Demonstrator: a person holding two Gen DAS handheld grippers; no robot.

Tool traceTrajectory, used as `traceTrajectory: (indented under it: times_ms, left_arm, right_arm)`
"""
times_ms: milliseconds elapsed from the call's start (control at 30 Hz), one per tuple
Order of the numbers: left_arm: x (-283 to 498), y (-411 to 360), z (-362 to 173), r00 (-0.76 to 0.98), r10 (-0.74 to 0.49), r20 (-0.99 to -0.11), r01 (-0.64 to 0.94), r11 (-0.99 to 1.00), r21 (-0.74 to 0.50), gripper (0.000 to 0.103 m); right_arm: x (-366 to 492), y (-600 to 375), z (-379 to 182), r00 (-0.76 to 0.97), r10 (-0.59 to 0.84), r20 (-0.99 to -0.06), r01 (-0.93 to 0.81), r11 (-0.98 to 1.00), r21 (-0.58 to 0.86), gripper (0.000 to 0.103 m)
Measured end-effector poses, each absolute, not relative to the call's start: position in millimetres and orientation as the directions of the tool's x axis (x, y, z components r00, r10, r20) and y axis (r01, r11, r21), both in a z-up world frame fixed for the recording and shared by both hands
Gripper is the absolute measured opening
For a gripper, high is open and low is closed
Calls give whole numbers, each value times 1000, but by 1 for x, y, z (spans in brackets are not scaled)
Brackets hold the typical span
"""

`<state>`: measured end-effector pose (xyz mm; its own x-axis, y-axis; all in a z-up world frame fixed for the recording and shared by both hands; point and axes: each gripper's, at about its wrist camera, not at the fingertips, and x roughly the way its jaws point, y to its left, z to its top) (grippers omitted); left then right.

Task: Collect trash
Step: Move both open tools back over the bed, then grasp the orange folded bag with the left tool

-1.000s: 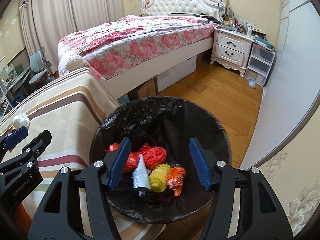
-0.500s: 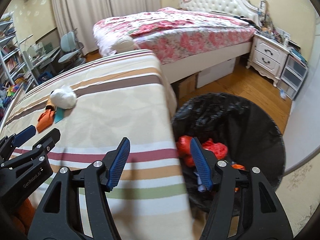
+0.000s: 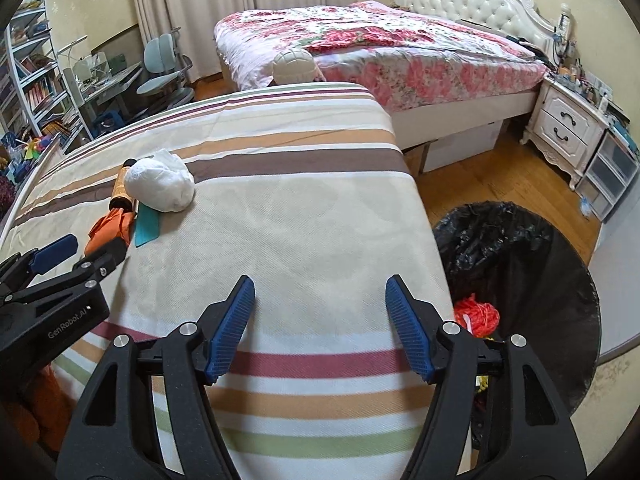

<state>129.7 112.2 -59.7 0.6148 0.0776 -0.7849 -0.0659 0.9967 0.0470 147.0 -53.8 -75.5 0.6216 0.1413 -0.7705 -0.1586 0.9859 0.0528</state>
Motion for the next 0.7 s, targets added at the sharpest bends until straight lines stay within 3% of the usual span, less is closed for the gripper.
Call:
traceTrajectory:
  times_ms: [233, 367, 700]
  left_arm:
    - [121, 113, -60, 628, 38, -778, -19, 999, 34, 34]
    - [116, 114, -59, 632, 26, -775, -7, 1000, 29, 23]
    - [97, 133, -58, 634, 18, -773, -17, 1000, 10, 18]
  right_arm:
    - [151, -44, -75, 619, 143, -772, -176, 983, 41, 67]
    - [151, -43, -75, 619, 142, -772, -178, 983, 38, 67]
    - [152, -42, -75, 620, 137, -772, -181, 983, 30, 67]
